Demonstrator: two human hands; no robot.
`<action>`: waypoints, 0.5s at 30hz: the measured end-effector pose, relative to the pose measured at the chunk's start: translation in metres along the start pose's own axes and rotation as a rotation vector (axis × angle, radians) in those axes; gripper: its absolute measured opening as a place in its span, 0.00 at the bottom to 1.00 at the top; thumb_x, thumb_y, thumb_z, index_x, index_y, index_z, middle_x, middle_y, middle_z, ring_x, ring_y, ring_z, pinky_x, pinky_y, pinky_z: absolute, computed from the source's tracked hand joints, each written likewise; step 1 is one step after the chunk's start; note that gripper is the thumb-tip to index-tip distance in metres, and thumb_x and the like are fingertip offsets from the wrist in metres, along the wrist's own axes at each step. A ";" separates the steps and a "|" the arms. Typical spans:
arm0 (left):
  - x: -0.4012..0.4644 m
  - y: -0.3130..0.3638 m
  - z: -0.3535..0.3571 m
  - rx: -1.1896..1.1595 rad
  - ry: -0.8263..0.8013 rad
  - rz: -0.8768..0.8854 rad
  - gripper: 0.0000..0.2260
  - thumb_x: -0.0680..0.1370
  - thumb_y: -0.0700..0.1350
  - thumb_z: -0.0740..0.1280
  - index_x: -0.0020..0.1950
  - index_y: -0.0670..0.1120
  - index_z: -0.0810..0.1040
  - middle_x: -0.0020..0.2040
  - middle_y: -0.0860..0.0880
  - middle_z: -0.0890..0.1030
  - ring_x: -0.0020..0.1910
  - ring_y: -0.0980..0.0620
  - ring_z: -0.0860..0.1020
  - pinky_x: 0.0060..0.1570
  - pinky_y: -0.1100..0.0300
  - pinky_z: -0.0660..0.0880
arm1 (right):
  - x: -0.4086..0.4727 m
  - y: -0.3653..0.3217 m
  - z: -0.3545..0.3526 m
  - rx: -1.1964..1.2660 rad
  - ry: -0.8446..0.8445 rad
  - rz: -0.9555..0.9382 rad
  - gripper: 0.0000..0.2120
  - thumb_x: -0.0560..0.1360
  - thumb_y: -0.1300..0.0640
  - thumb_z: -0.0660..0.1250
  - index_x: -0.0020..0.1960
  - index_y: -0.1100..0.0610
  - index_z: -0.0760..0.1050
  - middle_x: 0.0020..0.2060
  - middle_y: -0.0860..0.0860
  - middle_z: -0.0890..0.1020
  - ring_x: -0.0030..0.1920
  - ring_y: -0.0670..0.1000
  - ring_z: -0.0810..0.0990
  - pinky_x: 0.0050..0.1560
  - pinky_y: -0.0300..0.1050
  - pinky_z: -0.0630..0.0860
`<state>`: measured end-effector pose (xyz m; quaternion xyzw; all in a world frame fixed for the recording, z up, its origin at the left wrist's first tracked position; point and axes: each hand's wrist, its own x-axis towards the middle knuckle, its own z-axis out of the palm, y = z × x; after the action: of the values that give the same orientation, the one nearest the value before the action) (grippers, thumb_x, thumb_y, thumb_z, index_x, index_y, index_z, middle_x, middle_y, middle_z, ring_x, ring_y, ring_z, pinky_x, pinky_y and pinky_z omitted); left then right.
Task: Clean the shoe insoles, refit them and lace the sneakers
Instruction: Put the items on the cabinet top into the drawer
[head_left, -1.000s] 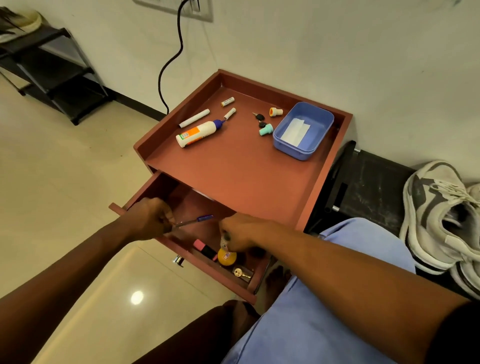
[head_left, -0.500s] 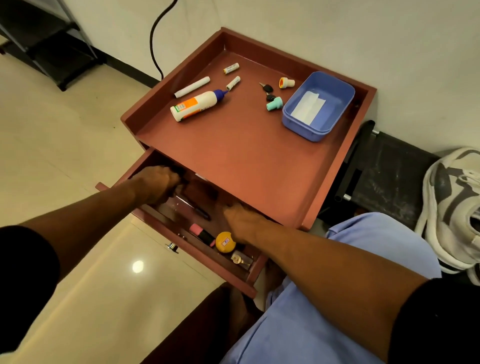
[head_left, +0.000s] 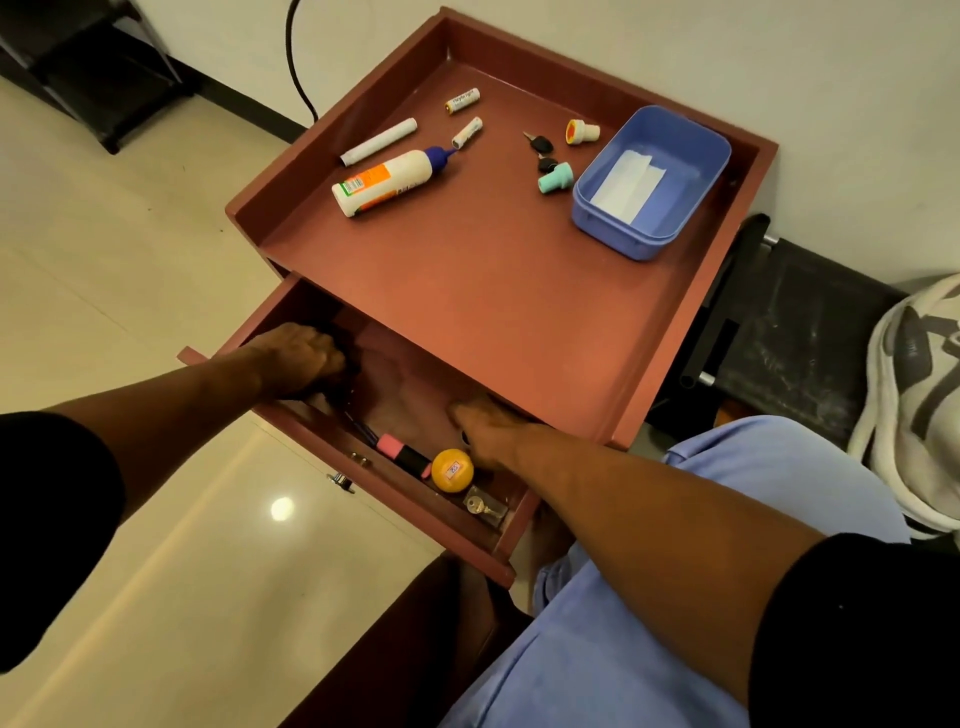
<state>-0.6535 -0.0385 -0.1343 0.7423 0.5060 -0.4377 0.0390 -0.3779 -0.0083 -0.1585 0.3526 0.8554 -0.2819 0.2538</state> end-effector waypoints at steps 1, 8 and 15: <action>0.004 0.000 0.005 0.002 -0.011 0.004 0.18 0.85 0.50 0.59 0.76 0.51 0.67 0.71 0.50 0.72 0.70 0.50 0.71 0.71 0.58 0.66 | 0.005 0.001 0.003 0.036 0.026 0.023 0.12 0.77 0.65 0.66 0.54 0.56 0.64 0.57 0.61 0.73 0.49 0.55 0.71 0.46 0.45 0.65; 0.005 0.001 0.007 -0.150 -0.075 -0.028 0.22 0.82 0.53 0.65 0.75 0.51 0.68 0.71 0.49 0.73 0.70 0.49 0.72 0.70 0.58 0.68 | 0.000 -0.002 -0.004 0.009 -0.044 0.031 0.18 0.76 0.64 0.69 0.64 0.60 0.71 0.59 0.61 0.76 0.53 0.60 0.78 0.47 0.46 0.71; 0.007 0.009 0.016 -0.459 -0.032 -0.058 0.15 0.82 0.47 0.67 0.69 0.50 0.75 0.67 0.49 0.77 0.64 0.51 0.76 0.64 0.60 0.73 | -0.014 -0.008 -0.012 -0.153 -0.232 0.119 0.14 0.73 0.65 0.74 0.58 0.62 0.79 0.49 0.58 0.80 0.53 0.57 0.83 0.43 0.42 0.75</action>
<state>-0.6555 -0.0464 -0.1522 0.6921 0.6126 -0.3237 0.2023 -0.3780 -0.0110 -0.1388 0.3476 0.8168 -0.2393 0.3935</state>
